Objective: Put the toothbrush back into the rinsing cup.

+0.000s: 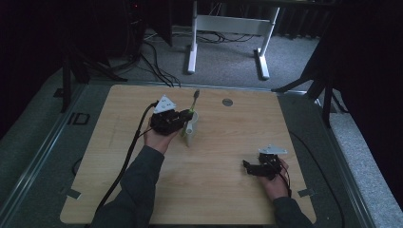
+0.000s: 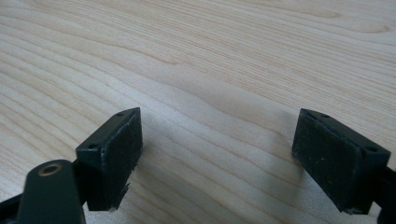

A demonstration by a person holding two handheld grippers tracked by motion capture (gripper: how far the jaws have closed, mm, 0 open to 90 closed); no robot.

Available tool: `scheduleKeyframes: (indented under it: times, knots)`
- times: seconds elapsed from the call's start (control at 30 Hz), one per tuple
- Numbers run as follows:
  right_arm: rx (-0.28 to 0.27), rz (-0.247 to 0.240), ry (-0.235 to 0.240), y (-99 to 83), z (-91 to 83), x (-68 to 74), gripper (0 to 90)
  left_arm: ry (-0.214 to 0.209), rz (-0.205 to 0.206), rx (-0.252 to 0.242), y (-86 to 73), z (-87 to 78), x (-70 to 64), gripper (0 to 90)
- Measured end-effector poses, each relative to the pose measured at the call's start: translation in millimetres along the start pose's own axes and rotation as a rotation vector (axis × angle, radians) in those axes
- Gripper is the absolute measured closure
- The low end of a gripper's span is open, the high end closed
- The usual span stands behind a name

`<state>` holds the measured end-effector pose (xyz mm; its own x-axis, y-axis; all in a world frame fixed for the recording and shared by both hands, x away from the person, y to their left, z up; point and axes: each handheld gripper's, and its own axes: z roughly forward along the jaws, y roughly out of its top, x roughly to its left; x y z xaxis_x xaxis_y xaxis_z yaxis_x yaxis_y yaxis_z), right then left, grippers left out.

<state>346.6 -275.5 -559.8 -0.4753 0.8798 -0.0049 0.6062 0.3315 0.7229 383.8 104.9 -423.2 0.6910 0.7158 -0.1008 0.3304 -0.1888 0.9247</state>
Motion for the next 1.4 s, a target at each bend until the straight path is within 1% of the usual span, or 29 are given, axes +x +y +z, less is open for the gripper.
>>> scheduleKeyframes:
  times: [0.2, 0.33, 0.5, 0.87, 1.07, 1.13, 1.3, 1.4]
  knots:
    - [0.0, 0.0, 0.0, 0.0, 0.0, 0.0, 15.9, 0.0, -0.015, -0.022, 0.4, 0.1, 1.2, 79.2]
    - [0.0, 0.0, 0.0, 0.0, 0.0, 0.0, 15.9, 0.004, -0.015, -0.025, 0.3, 0.4, 0.9, 79.1]
    - [0.0, 0.0, 0.0, 0.0, 0.0, 0.0, 15.9, -0.002, -0.013, -0.052, 0.3, 0.9, -0.6, 79.0]
    - [0.0, 0.0, 0.0, 0.0, 0.0, 0.0, 15.9, 0.0, -0.015, -0.088, 0.5, 2.4, -2.1, 79.0]
    - [0.0, 0.0, 0.0, 0.0, 0.0, 0.0, 15.9, -0.004, -0.024, -0.097, -0.3, 4.3, -1.4, 79.0]
    - [0.0, 0.0, 0.0, 0.0, 0.0, 0.0, 15.9, -0.005, -0.023, -0.094, -1.0, 5.2, -1.0, 79.0]
    - [0.0, 0.0, 0.0, 0.0, 0.0, 0.0, 15.9, -0.009, -0.024, -0.105, -2.0, 7.7, -1.8, 78.9]
    - [0.0, 0.0, 0.0, 0.0, 0.0, 0.0, 15.9, -0.006, -0.018, -0.11, -2.6, 9.0, -2.1, 79.0]
